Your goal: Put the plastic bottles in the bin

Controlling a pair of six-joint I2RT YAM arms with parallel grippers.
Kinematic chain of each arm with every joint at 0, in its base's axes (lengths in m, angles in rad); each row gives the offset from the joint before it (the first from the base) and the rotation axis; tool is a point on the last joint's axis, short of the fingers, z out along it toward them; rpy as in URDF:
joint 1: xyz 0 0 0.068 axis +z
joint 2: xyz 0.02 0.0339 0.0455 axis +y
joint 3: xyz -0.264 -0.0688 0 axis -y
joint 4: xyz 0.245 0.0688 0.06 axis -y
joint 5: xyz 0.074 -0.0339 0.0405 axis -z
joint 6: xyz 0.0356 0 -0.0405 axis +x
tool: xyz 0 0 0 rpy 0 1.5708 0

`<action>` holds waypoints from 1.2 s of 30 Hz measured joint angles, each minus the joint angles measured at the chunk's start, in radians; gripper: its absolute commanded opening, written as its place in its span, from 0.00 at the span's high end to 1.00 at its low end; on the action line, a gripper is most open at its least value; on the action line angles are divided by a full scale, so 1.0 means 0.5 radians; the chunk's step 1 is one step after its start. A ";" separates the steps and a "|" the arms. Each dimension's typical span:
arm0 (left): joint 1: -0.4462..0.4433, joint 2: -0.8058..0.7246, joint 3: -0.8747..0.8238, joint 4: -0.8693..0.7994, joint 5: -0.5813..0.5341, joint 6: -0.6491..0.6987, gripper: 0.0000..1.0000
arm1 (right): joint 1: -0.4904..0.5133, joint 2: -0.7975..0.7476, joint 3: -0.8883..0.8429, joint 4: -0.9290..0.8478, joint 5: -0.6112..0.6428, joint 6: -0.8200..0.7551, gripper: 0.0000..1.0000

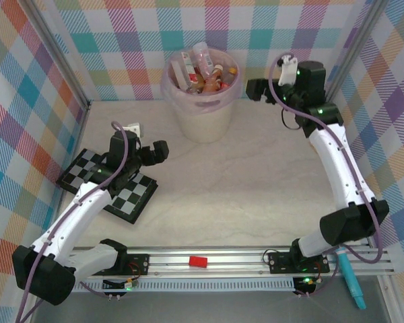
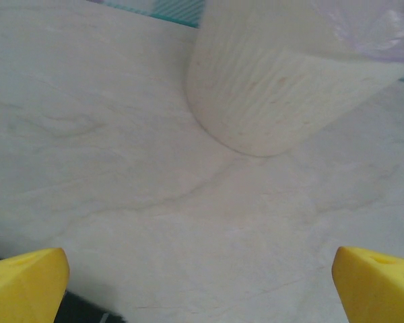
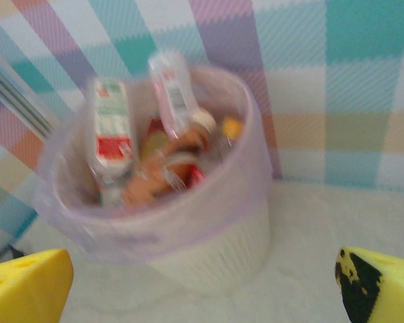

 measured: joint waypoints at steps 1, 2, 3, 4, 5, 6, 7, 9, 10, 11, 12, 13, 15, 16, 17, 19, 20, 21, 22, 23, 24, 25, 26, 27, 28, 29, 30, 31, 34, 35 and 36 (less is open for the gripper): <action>0.002 -0.014 -0.001 -0.014 -0.052 0.032 0.00 | -0.006 -0.054 -0.107 0.014 0.030 -0.018 0.01; 0.003 -0.031 -0.001 -0.027 -0.115 0.068 0.00 | -0.012 -0.131 -0.257 0.060 0.072 -0.042 0.01; 0.006 -0.053 -0.003 -0.040 -0.174 0.101 0.00 | -0.017 -0.212 -0.404 0.101 0.113 -0.065 0.00; 0.008 -0.076 -0.011 -0.043 -0.226 0.127 0.00 | -0.021 -0.291 -0.533 0.129 0.153 -0.086 0.01; 0.009 -0.106 -0.031 -0.041 -0.288 0.156 0.00 | -0.028 -0.385 -0.681 0.160 0.198 -0.115 0.01; 0.010 -0.137 -0.058 -0.040 -0.342 0.175 0.00 | -0.029 -0.474 -0.811 0.186 0.244 -0.142 0.01; 0.010 -0.169 -0.093 -0.037 -0.393 0.196 0.00 | -0.031 -0.544 -0.906 0.201 0.285 -0.166 0.00; 0.010 -0.233 -0.199 -0.021 -0.500 0.227 0.00 | -0.034 -0.666 -1.075 0.234 0.363 -0.216 0.00; 0.010 -0.256 -0.256 -0.003 -0.551 0.249 0.00 | -0.039 -0.709 -1.144 0.262 0.388 -0.235 0.01; 0.011 -0.276 -0.323 0.021 -0.600 0.264 0.00 | -0.040 -0.755 -1.238 0.302 0.421 -0.261 0.00; 0.011 -0.294 -0.398 0.053 -0.651 0.278 0.00 | -0.042 -0.791 -1.327 0.344 0.447 -0.278 0.01; 0.012 -0.307 -0.459 0.085 -0.689 0.291 0.00 | -0.043 -0.822 -1.421 0.389 0.475 -0.294 0.00; 0.019 -0.334 -0.613 0.204 -0.772 0.326 0.00 | -0.043 -0.874 -1.648 0.486 0.523 -0.320 0.01; 0.025 -0.344 -0.684 0.272 -0.801 0.348 0.00 | -0.043 -0.887 -1.740 0.528 0.539 -0.326 0.00; 0.036 -0.352 -0.766 0.357 -0.826 0.373 0.00 | -0.043 -0.895 -1.849 0.573 0.558 -0.333 0.01; 0.062 -0.349 -0.900 0.522 -0.844 0.426 0.00 | -0.043 -0.900 -2.039 0.671 0.584 -0.346 0.01; 0.079 -0.336 -0.966 0.621 -0.844 0.452 0.00 | -0.043 -0.899 -2.134 0.729 0.602 -0.348 0.00; 0.095 -0.314 -1.019 0.712 -0.842 0.473 0.00 | -0.043 -0.897 -2.223 0.801 0.619 -0.349 0.00; 0.114 -0.282 -1.064 0.810 -0.840 0.496 0.00 | -0.043 -0.888 -2.285 0.858 0.632 -0.349 0.00; 0.134 -0.236 -1.103 0.912 -0.832 0.518 0.00 | -0.043 -0.864 -2.349 0.937 0.650 -0.349 0.00; 0.156 -0.182 -1.136 1.019 -0.819 0.531 0.00 | -0.043 -0.827 -2.403 1.022 0.671 -0.348 0.01; 0.175 -0.134 -1.157 1.105 -0.803 0.538 0.00 | -0.043 -0.788 -2.438 1.093 0.686 -0.346 0.01; 0.201 -0.073 -1.180 1.210 -0.780 0.546 0.00 | -0.043 -0.737 -2.479 1.186 0.703 -0.346 0.01; 0.226 -0.015 -1.193 1.295 -0.762 0.555 0.00 | -0.043 -0.679 -2.515 1.283 0.718 -0.346 0.00; 0.251 0.047 -1.200 1.387 -0.740 0.563 0.00 | -0.043 -0.630 -2.537 1.347 0.731 -0.346 0.01; 0.273 0.116 -1.201 1.479 -0.717 0.571 0.00 | -0.043 -0.578 -2.551 1.401 0.738 -0.347 0.00; 0.295 0.194 -1.200 1.582 -0.693 0.577 0.00 | -0.043 -0.535 -2.558 1.445 0.740 -0.351 0.01; 0.314 0.262 -1.200 1.669 -0.670 0.580 0.00 | -0.043 -0.511 -2.561 1.489 0.745 -0.356 0.00; 0.385 0.470 -1.201 1.922 -0.601 0.582 0.00 | -0.046 -0.465 -2.562 1.649 0.766 -0.376 0.01; 0.414 0.533 -1.201 1.993 -0.578 0.581 0.00 | -0.051 -0.452 -2.562 1.707 0.770 -0.384 0.00; 0.436 0.582 -1.202 2.055 -0.558 0.581 0.00 | -0.056 -0.435 -2.562 1.764 0.776 -0.392 0.01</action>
